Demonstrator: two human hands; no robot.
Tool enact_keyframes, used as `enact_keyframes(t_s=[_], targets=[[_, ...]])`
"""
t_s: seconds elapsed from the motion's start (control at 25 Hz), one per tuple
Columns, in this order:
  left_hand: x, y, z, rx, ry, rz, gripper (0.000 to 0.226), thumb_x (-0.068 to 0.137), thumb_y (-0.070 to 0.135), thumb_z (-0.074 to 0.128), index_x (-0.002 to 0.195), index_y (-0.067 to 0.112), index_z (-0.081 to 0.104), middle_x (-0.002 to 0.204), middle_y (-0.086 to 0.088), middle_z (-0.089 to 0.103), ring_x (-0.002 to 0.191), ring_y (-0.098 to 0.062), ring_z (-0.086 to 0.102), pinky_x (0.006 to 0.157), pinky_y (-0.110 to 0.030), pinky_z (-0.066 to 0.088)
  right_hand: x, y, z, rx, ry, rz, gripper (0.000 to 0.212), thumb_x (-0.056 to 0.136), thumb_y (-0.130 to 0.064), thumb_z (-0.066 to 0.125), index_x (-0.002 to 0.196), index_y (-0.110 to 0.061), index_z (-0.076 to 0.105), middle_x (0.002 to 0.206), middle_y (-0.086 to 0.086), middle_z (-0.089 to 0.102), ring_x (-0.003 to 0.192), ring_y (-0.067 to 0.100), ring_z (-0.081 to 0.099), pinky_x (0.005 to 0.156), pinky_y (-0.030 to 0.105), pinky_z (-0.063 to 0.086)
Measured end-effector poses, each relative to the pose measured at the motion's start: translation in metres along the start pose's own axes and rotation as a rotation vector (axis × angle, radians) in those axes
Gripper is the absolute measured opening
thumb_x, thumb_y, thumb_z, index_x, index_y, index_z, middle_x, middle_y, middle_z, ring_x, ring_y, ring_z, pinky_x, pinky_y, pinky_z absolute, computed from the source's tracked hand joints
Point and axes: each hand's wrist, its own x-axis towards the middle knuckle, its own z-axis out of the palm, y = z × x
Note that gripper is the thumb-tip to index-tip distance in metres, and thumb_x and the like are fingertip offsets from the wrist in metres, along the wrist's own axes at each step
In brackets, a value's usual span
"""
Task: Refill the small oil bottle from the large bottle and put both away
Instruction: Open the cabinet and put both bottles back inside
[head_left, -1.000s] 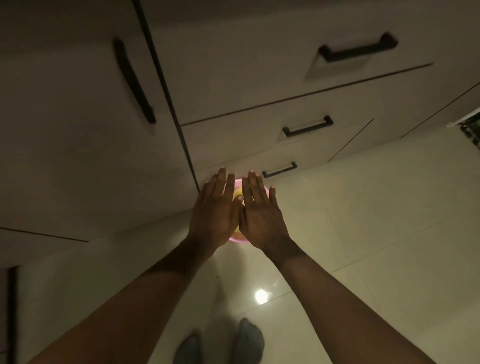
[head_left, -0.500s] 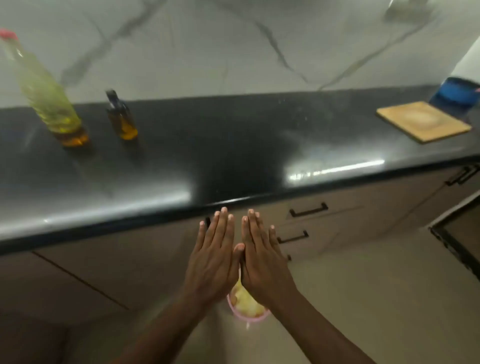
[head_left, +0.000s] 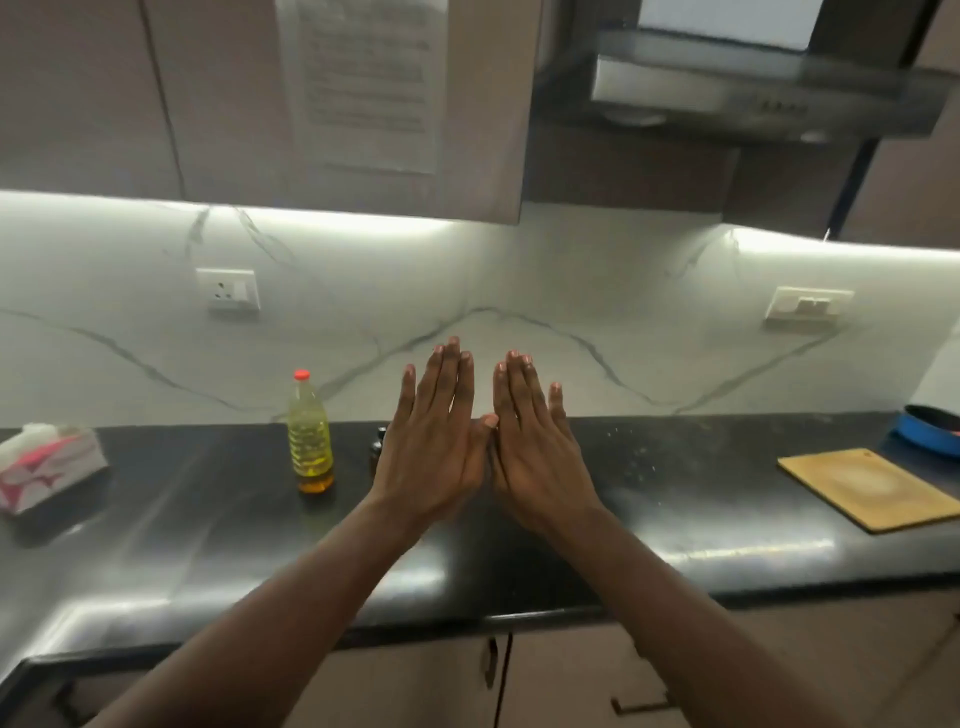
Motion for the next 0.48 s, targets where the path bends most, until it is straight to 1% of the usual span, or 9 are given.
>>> enact_keyframes(t_s=[0.08, 0.16, 0.24, 0.28, 0.32, 0.36, 0.44, 0.48], targets=[[0.031, -0.016, -0.026, 0.050, 0.041, -0.005, 0.074, 0.104, 0.048, 0.008, 0.164, 0.005, -0.001, 0.171, -0.015, -0.012, 0.160, -0.028, -0.011, 0.130, -0.051, 0.000, 0.038, -0.009, -0.015, -0.038, 0.058, -0.006, 0.068, 0.108, -0.041, 0.014, 0.164, -0.012, -0.011, 0.171, 0.007, -0.022, 0.157, 0.016, -0.024, 0.130, 0.049, -0.008], [0.062, -0.030, -0.052, 0.096, 0.105, 0.006, 0.076, 0.103, 0.052, 0.002, 0.164, 0.008, 0.000, 0.172, -0.014, -0.010, 0.160, -0.029, -0.010, 0.130, -0.052, 0.000, 0.077, -0.016, -0.032, -0.073, 0.139, -0.021, 0.068, 0.109, -0.043, 0.017, 0.165, -0.013, -0.008, 0.173, 0.005, -0.019, 0.157, 0.016, -0.023, 0.129, 0.047, -0.011], [0.092, -0.045, -0.074, 0.116, 0.188, 0.053, 0.075, 0.103, 0.054, -0.003, 0.164, 0.011, 0.007, 0.173, -0.014, 0.000, 0.160, -0.031, -0.001, 0.129, -0.055, 0.004, 0.115, -0.021, -0.049, -0.082, 0.230, -0.043, 0.068, 0.110, -0.045, 0.021, 0.166, -0.015, -0.003, 0.174, 0.004, -0.015, 0.157, 0.015, -0.023, 0.127, 0.043, -0.016], [0.109, -0.052, -0.081, 0.119, 0.223, 0.080, 0.073, 0.104, 0.052, -0.002, 0.164, 0.012, 0.011, 0.172, -0.015, 0.006, 0.160, -0.033, 0.004, 0.129, -0.057, 0.007, 0.133, -0.022, -0.057, -0.074, 0.263, -0.045, 0.068, 0.110, -0.046, 0.021, 0.167, -0.015, 0.000, 0.174, 0.003, -0.013, 0.158, 0.015, -0.021, 0.127, 0.042, -0.016], [0.125, -0.059, -0.087, 0.127, 0.247, 0.103, 0.069, 0.106, 0.048, 0.005, 0.164, 0.012, 0.015, 0.172, -0.015, 0.010, 0.160, -0.034, 0.009, 0.128, -0.058, 0.009, 0.149, -0.021, -0.063, -0.053, 0.293, -0.038, 0.067, 0.109, -0.047, 0.019, 0.167, -0.016, 0.002, 0.175, 0.003, -0.009, 0.159, 0.017, -0.017, 0.128, 0.042, -0.013], [0.141, -0.066, -0.089, 0.148, 0.263, 0.118, 0.065, 0.107, 0.041, 0.016, 0.164, 0.011, 0.018, 0.172, -0.015, 0.013, 0.160, -0.035, 0.011, 0.128, -0.058, 0.011, 0.164, -0.019, -0.069, -0.022, 0.325, -0.019, 0.067, 0.109, -0.047, 0.018, 0.167, -0.016, 0.006, 0.175, 0.004, -0.002, 0.161, 0.019, -0.010, 0.129, 0.044, -0.006], [0.175, -0.080, -0.090, 0.213, 0.285, 0.129, 0.068, 0.101, 0.028, 0.037, 0.164, 0.010, 0.020, 0.171, -0.017, 0.016, 0.159, -0.036, 0.014, 0.128, -0.058, 0.012, 0.196, -0.012, -0.077, 0.070, 0.394, 0.058, 0.064, 0.108, -0.039, 0.027, 0.166, -0.013, 0.015, 0.174, 0.008, 0.014, 0.161, 0.025, 0.011, 0.129, 0.046, 0.013], [0.193, -0.087, -0.088, 0.260, 0.287, 0.143, 0.072, 0.098, 0.027, 0.046, 0.163, 0.009, 0.021, 0.171, -0.018, 0.017, 0.159, -0.037, 0.015, 0.127, -0.058, 0.013, 0.213, -0.004, -0.081, 0.124, 0.424, 0.100, 0.062, 0.108, -0.034, 0.035, 0.164, -0.012, 0.021, 0.172, 0.010, 0.022, 0.158, 0.027, 0.022, 0.126, 0.045, 0.024]])
